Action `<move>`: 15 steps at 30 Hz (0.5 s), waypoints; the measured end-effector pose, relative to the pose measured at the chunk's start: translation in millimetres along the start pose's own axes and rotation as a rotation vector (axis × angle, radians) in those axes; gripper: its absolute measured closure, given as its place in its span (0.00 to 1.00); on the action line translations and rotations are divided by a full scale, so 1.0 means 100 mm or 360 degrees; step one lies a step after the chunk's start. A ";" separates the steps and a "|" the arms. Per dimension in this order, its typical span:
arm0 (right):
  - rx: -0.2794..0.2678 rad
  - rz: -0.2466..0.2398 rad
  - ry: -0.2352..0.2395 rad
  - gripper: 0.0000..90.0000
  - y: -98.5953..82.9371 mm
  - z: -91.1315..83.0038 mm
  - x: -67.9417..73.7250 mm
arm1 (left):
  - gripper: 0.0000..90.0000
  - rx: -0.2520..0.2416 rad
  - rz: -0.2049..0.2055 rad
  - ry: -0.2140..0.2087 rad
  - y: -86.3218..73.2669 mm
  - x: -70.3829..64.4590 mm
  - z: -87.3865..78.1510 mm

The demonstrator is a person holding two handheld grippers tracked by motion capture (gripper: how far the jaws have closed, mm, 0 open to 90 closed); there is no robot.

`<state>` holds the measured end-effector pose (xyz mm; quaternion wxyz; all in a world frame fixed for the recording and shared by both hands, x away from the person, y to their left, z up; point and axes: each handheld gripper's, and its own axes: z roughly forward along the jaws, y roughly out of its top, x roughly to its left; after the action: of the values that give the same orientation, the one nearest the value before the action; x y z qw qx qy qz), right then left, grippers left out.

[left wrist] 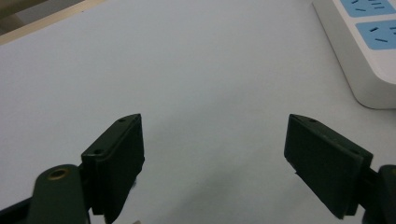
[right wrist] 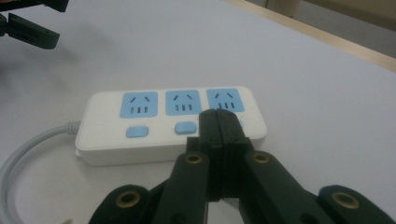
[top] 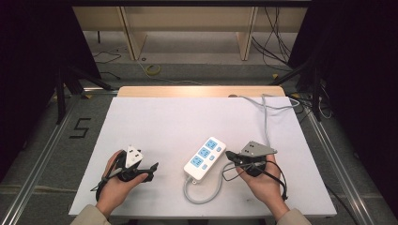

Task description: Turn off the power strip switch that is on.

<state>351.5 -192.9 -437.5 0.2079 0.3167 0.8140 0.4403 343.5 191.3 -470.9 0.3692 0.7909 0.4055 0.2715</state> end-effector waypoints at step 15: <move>0.0014 -0.0018 0.0016 1.00 0.06 0.04 0.04 | 0.22 0.0005 0.0011 0.0002 0.00 0.00 0.00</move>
<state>353.3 -185.4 -435.1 0.2049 0.3107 0.8188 0.4372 343.5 191.1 -470.9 0.3669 0.7927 0.4034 0.2727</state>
